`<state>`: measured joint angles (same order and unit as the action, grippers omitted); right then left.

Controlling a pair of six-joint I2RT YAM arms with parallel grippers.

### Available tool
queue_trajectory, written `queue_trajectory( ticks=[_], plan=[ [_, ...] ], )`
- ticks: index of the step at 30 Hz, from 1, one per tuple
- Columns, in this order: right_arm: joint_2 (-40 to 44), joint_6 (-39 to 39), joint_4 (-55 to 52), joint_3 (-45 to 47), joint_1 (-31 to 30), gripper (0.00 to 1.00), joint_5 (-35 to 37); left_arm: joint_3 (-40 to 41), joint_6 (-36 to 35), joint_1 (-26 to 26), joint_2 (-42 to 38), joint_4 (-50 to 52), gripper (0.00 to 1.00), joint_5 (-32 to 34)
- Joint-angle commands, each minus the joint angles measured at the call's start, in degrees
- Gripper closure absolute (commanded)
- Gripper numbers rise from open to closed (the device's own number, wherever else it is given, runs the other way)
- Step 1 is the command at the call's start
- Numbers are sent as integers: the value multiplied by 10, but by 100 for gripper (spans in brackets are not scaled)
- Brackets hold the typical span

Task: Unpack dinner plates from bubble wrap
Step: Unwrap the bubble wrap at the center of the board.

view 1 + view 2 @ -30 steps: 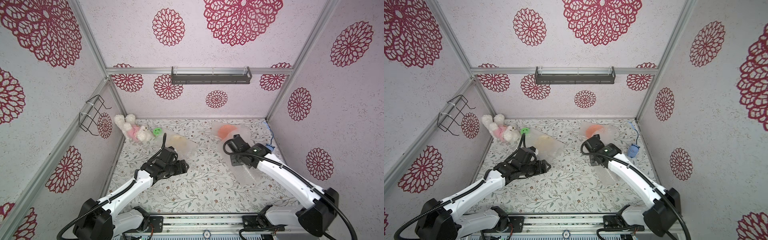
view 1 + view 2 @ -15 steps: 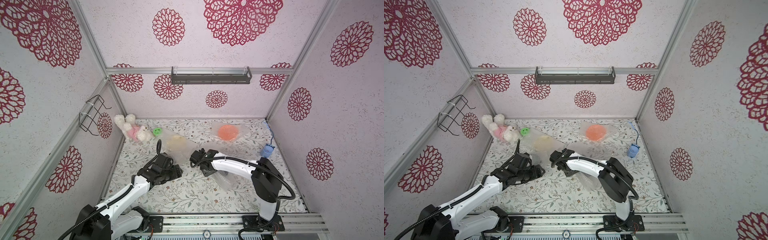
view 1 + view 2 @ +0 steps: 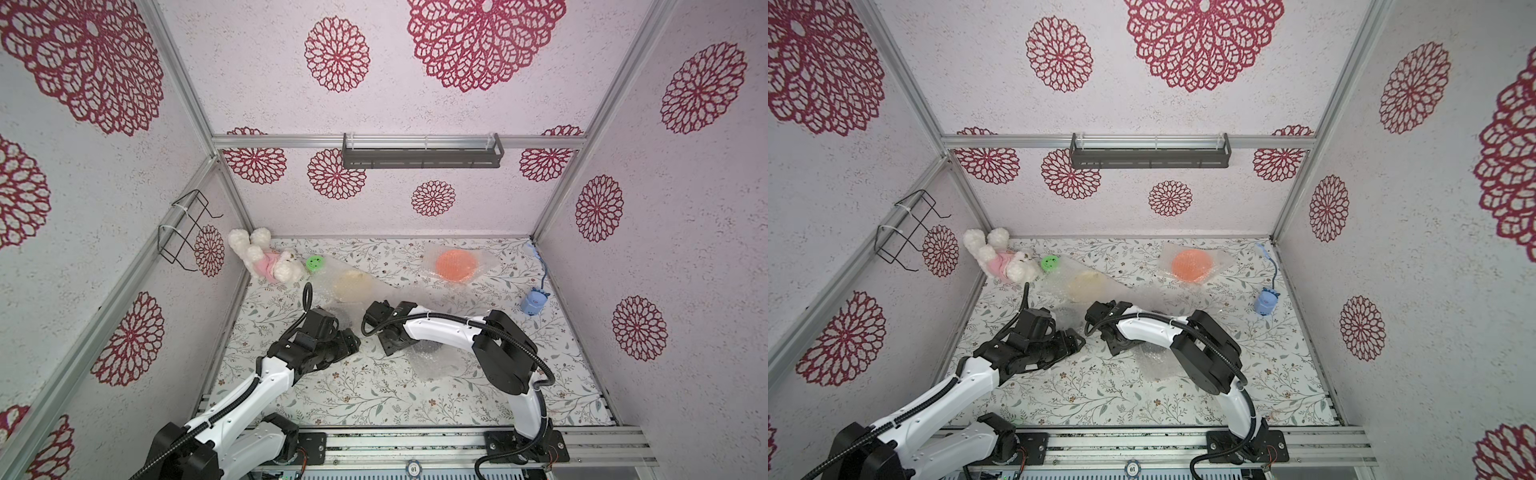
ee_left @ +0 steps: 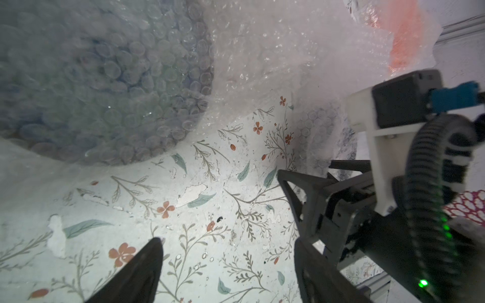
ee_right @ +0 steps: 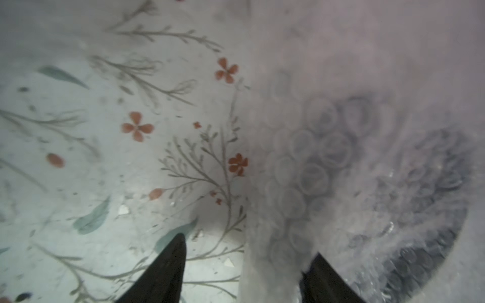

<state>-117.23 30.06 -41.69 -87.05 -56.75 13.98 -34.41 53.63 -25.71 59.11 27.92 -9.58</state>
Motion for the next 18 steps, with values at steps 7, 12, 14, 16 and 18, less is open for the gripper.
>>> queue_trajectory(
  ticks=[7,12,14,16,18],
  plan=[
    [224,-37,173,96,137,5,-290,-1,9,-2,-49,-31,14,-70],
    [320,-37,205,226,268,1,-320,-45,-4,-73,8,-50,11,-46],
    [353,-38,227,277,308,1,-349,-78,-9,-100,60,-57,10,-34],
    [383,-38,240,311,327,1,-343,-103,-7,-117,111,-71,10,-26],
    [398,-33,245,339,343,1,-304,-137,-12,-134,167,-81,11,-19]
  ],
)
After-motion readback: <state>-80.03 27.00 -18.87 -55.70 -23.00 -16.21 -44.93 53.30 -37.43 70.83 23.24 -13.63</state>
